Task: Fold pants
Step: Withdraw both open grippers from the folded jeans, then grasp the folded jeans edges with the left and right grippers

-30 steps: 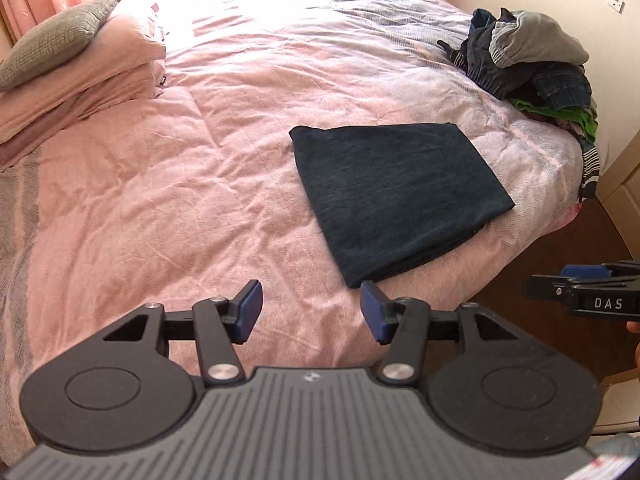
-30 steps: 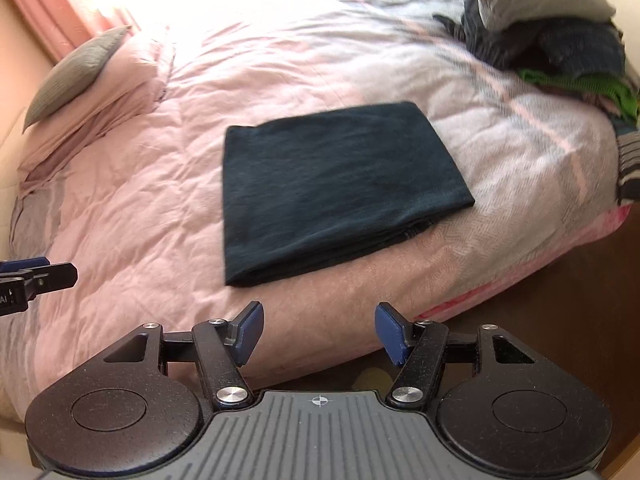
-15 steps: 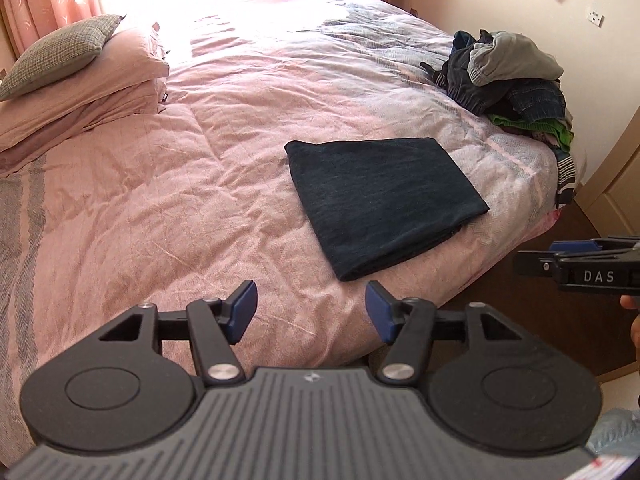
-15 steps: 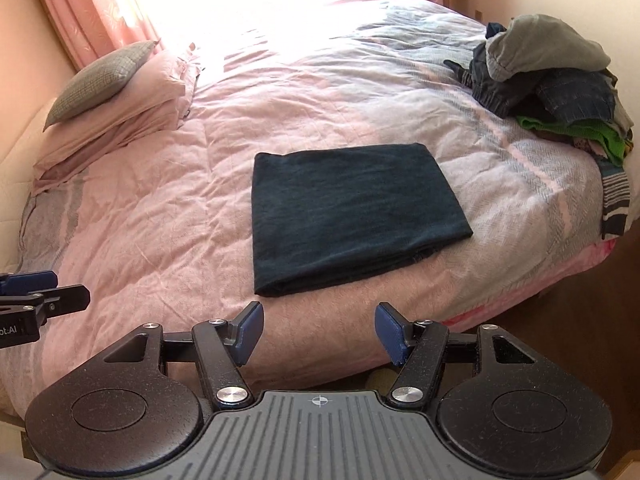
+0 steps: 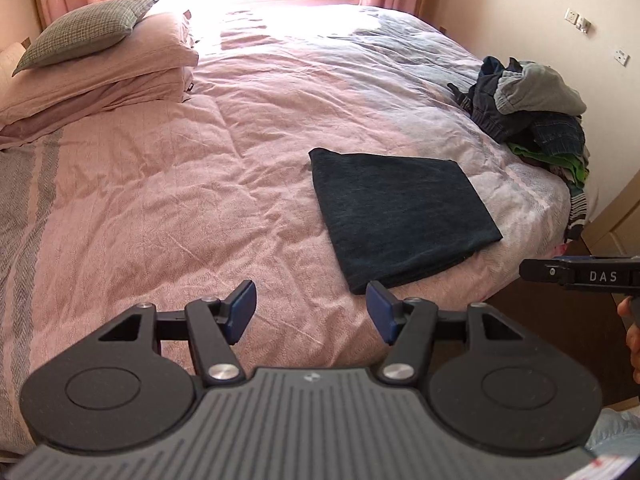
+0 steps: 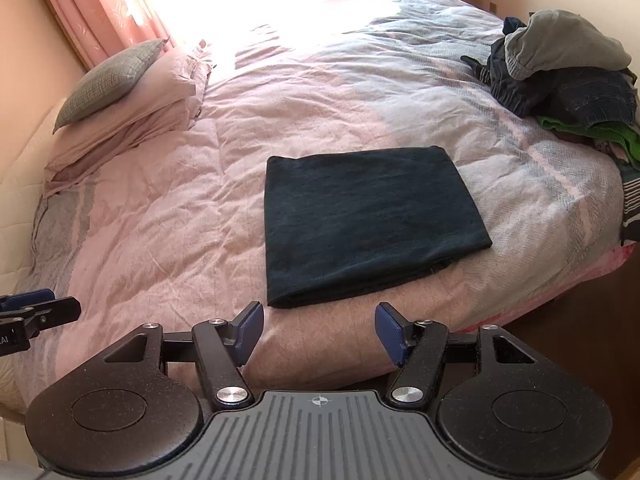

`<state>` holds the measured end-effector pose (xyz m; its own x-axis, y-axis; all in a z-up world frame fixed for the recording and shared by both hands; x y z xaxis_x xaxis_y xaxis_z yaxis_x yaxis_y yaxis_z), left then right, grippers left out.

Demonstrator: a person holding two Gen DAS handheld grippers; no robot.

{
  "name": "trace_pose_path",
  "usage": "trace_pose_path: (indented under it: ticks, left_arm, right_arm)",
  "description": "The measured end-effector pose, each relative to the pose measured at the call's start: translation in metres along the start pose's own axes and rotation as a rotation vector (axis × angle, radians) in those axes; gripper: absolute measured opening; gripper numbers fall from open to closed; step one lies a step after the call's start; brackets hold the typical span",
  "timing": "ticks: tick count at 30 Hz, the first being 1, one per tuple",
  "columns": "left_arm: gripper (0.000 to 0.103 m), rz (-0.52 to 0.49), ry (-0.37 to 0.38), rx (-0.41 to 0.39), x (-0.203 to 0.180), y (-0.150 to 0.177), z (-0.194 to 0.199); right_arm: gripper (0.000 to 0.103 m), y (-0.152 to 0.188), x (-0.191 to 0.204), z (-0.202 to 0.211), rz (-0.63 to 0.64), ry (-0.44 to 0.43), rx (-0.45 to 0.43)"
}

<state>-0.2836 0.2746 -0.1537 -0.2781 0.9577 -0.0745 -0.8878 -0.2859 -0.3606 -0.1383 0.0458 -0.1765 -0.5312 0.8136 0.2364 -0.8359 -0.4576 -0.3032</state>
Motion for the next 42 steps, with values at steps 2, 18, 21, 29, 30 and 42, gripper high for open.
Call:
trace_pose_path:
  ticks: [2, 18, 21, 29, 30, 42]
  left_arm:
    - [0.062, 0.004, -0.016, 0.008, -0.002, -0.008, -0.007]
    - [0.062, 0.078, 0.094, 0.102, -0.06, -0.101, -0.131]
    - [0.062, 0.117, 0.144, 0.128, -0.059, -0.114, -0.17]
    - [0.062, 0.212, 0.208, 0.181, -0.042, -0.128, -0.269]
    - [0.062, 0.225, 0.218, 0.184, -0.04, -0.128, -0.279]
    - [0.062, 0.338, 0.458, 0.186, -0.025, -0.123, -0.348]
  right_arm:
    - [0.059, -0.006, -0.007, -0.003, 0.007, -0.004, -0.001]
    - [0.059, -0.105, -0.16, -0.059, -0.059, -0.103, -0.016]
    - [0.059, -0.122, -0.194, -0.089, -0.067, -0.11, 0.015]
    - [0.059, -0.157, -0.251, -0.185, -0.136, -0.27, 0.087]
    - [0.059, -0.162, -0.256, -0.197, -0.139, -0.292, 0.093]
    - [0.059, -0.189, -0.268, -0.268, -0.1, -0.564, 0.172]
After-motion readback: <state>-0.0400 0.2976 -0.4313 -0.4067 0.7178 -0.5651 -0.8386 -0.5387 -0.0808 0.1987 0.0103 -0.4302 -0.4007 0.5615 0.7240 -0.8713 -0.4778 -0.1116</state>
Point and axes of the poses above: each gripper's, at about its wrist camera, not at the fingertips, and z roughly against the way its jaws point, x to its left, y to its underside, the point moved 10 cm from there along -z, roughly the way its jaws point, and after that the axes turned 13 degrees about x, right-handed, at the moved point
